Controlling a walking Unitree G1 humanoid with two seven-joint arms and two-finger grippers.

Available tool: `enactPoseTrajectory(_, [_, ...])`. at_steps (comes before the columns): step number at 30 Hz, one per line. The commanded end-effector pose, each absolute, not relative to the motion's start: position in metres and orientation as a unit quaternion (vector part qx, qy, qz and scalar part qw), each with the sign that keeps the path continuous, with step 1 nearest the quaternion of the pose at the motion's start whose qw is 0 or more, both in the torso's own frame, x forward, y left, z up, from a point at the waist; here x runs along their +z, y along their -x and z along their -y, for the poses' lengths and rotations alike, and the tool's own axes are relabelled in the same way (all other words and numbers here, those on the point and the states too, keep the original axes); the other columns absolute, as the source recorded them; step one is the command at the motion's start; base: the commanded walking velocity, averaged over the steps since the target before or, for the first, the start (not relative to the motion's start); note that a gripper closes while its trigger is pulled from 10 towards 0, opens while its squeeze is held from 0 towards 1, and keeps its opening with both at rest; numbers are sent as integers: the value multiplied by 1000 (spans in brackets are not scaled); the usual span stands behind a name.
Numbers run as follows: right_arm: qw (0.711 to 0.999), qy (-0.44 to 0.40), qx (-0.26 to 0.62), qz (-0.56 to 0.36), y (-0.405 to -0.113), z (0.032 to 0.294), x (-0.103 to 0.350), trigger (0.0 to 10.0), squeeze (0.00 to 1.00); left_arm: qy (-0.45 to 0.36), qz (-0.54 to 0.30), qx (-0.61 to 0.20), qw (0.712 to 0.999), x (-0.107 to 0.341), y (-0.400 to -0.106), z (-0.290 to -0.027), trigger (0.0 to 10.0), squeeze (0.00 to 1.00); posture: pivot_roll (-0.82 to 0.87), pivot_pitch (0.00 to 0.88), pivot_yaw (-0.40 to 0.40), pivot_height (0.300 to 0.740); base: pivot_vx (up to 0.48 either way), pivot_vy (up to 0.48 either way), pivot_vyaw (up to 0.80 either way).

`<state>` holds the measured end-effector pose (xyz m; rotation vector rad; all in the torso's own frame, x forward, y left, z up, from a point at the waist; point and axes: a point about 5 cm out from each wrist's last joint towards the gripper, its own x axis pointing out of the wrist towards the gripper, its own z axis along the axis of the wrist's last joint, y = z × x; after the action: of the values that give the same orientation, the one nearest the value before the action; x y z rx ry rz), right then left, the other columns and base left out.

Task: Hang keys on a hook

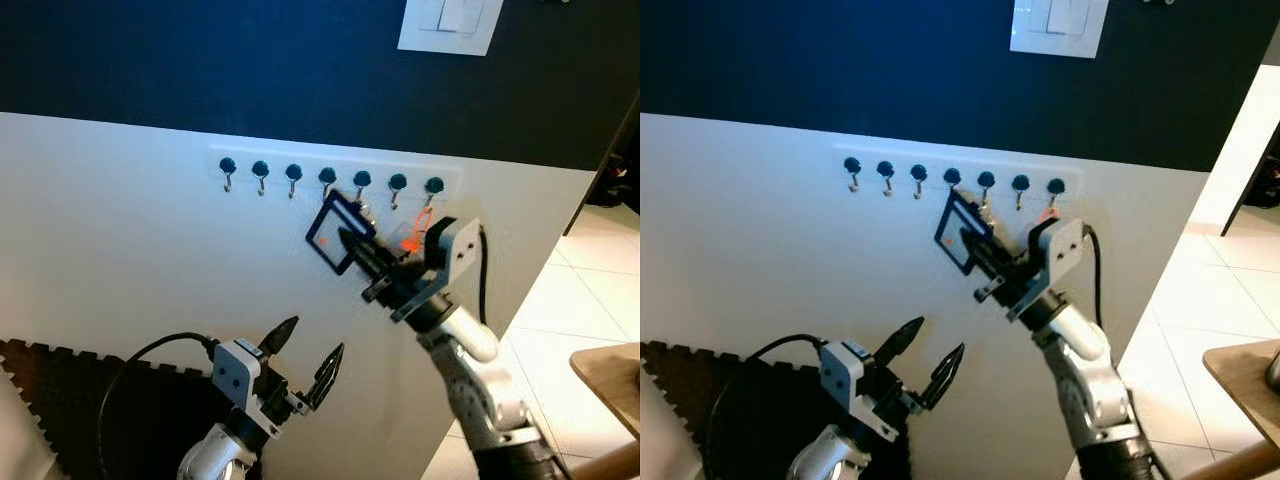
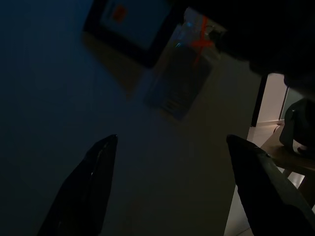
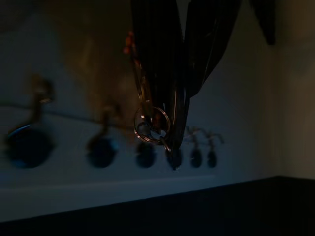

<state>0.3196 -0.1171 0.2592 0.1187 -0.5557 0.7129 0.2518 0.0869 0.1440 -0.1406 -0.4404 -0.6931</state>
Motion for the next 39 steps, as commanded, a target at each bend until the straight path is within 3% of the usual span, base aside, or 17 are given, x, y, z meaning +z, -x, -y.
enactPoseTrajectory(1, [897,-63,350,262,-323,122,261,10000,0,57,208,-345,913,143,-249,-86,10000,0,47,76,-72,740,0,0,0])
enactPoseTrajectory(26, [901,-97,348,238,-330,158,268,10000,0,42,198,-345,916,142,-250,-86,10000,0,54,69,-66,740,0,0,0])
enactPoseTrajectory(39, [890,-89,413,172,-316,143,239,10000,0,36,195,-345,917,141,-250,-86,10000,0,57,68,-64,740,0,0,0])
